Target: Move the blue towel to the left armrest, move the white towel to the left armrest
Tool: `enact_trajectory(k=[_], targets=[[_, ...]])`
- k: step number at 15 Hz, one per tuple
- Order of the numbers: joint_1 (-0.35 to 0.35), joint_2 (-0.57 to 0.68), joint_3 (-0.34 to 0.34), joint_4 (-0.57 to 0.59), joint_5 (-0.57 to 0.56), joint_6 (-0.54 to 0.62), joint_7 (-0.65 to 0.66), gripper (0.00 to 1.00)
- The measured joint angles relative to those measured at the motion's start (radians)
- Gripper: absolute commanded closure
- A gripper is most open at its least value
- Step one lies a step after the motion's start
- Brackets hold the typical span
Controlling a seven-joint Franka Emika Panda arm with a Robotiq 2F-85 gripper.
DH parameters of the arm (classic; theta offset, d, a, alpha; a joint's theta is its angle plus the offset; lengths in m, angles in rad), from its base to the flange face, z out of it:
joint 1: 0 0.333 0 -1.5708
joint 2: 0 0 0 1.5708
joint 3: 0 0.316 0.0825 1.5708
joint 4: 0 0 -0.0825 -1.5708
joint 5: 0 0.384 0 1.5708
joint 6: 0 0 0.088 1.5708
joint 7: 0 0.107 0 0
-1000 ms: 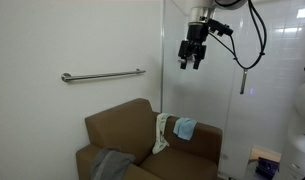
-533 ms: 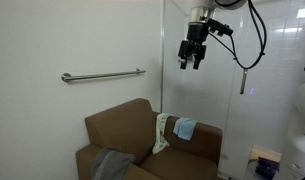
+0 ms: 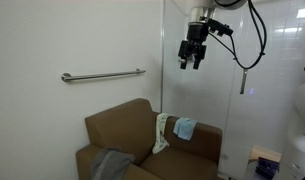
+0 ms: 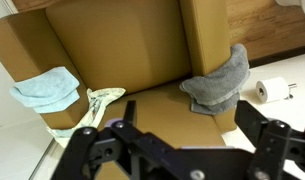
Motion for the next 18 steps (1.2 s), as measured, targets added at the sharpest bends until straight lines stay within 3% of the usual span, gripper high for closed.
enact_trajectory(k=[7,14,18], targets=[[-0.004,0.021,-0.008,0.0,-0.003,0.0,-0.001,0.0],[-0.076,0.303,-0.134,0.002,-0.03,0.122,-0.084,0.0],[-0.08,0.364,-0.142,0.029,-0.031,0.135,-0.097,0.0]])
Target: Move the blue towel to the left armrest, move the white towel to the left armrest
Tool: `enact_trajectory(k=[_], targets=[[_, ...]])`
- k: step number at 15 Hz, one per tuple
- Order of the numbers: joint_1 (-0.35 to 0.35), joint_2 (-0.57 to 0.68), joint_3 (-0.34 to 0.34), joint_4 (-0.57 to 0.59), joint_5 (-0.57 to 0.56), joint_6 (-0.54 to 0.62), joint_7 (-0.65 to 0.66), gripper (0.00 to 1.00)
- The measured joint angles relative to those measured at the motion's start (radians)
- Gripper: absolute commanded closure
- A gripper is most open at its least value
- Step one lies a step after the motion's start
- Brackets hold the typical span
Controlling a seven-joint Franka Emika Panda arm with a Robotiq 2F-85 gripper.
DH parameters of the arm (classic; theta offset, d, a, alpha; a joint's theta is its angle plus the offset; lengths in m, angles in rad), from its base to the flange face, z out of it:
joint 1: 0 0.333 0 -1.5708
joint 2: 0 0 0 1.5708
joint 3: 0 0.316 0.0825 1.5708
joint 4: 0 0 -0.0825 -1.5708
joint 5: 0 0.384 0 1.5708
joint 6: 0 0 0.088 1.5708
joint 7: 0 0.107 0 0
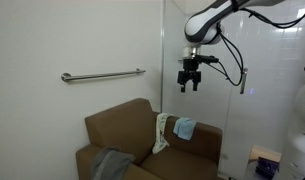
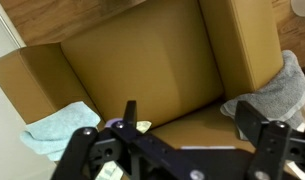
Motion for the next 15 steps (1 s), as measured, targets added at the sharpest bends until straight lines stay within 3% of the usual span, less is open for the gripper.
enact_trajectory(k=[11,15], targets=[[0.0,-0.003,0.002,0.003,0.002,0.003,0.0,0.0],[-0.005,-0.02,-0.002,0.0,0.002,0.062,0.008,0.0]])
